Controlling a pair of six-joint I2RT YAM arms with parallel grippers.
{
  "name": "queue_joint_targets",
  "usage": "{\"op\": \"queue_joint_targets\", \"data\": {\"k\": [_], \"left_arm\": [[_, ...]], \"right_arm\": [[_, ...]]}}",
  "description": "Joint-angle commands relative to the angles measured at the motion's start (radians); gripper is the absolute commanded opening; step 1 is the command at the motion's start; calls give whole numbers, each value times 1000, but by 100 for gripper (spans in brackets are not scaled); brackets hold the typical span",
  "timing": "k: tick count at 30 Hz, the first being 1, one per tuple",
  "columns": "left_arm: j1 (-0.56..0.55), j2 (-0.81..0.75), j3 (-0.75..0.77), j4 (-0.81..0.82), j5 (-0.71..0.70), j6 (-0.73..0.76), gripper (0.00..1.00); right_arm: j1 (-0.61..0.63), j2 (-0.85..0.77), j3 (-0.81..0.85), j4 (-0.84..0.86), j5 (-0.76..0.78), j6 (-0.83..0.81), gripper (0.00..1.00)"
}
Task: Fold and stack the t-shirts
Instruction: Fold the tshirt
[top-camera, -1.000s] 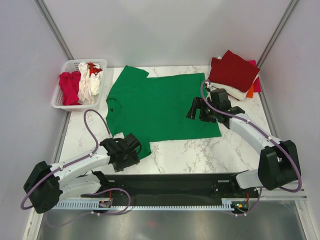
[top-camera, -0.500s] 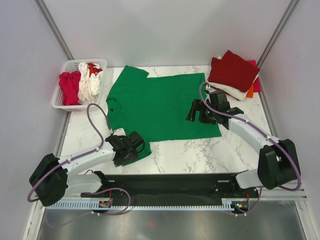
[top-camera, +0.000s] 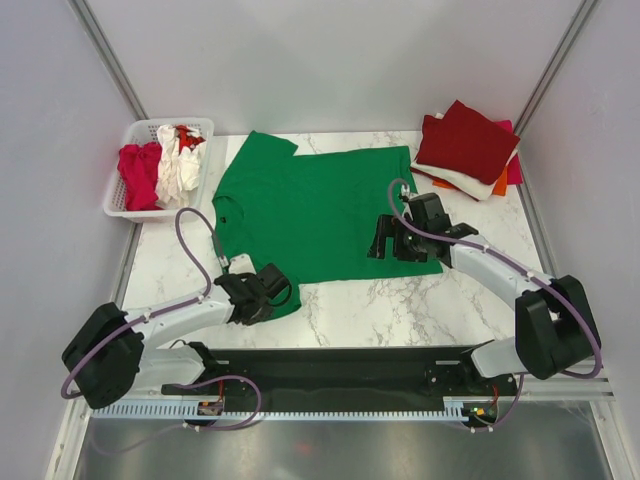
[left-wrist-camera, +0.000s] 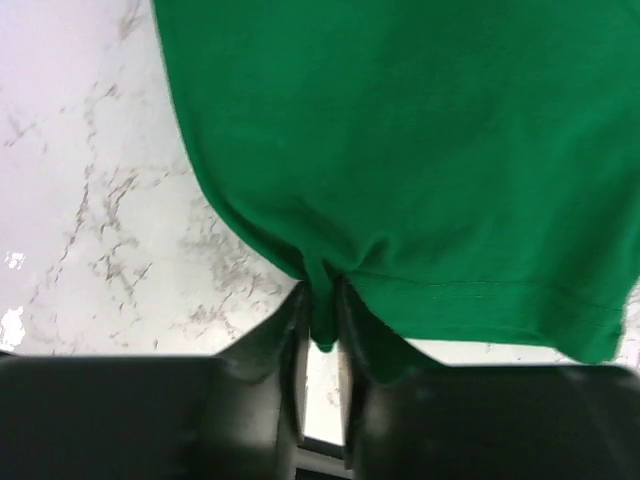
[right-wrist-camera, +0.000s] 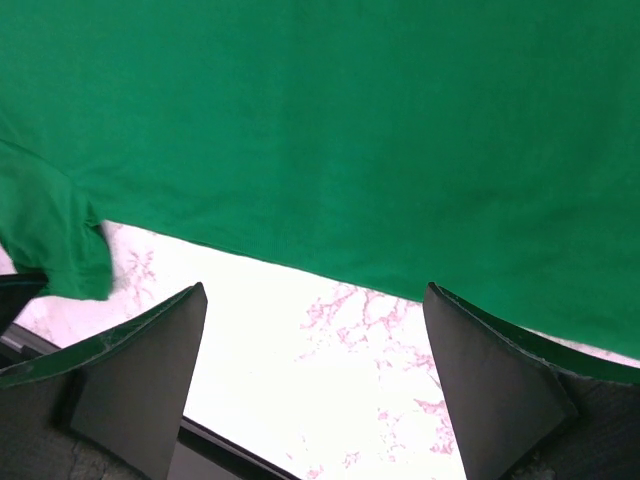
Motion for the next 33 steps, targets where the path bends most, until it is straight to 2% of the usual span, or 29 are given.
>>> {"op": "queue_joint_targets", "data": {"k": [1, 3, 5, 7, 9, 12, 14, 15, 18, 22, 33], "left_arm": [[2, 31, -41, 96, -8, 14, 19], [4, 13, -30, 94, 0, 40, 6], [4, -40, -9, 91, 3, 61, 3], [29, -71, 20, 91, 3, 61, 3], [51, -114, 36, 91, 3, 61, 3], [79, -180, 31, 91, 3, 61, 3], [86, -205, 25, 91, 3, 61, 3], [89, -211, 19, 33, 73, 172, 2], [97, -225, 5, 34, 86, 182, 2], [117, -249, -10, 33, 96, 201, 2], [134, -289, -35, 31, 124, 209, 2]], "right_arm": [[2, -25, -26, -15, 41, -20, 98], [3, -74, -43, -41, 103, -1, 97], [3, -144, -98, -57, 298, 61, 98], [2, -282, -173, -66, 473, 106, 98], [-6, -390, -213, -87, 538, 161, 98], [-42, -428, -264, -100, 496, 209, 98], [-113, -428, -297, -95, 436, 223, 96], [-160, -425, -322, -85, 416, 229, 95], [-210, -379, -351, -37, 352, 221, 94], [-219, -255, -345, 32, 316, 204, 92], [-230, -149, -360, 139, 359, 181, 78]]}}
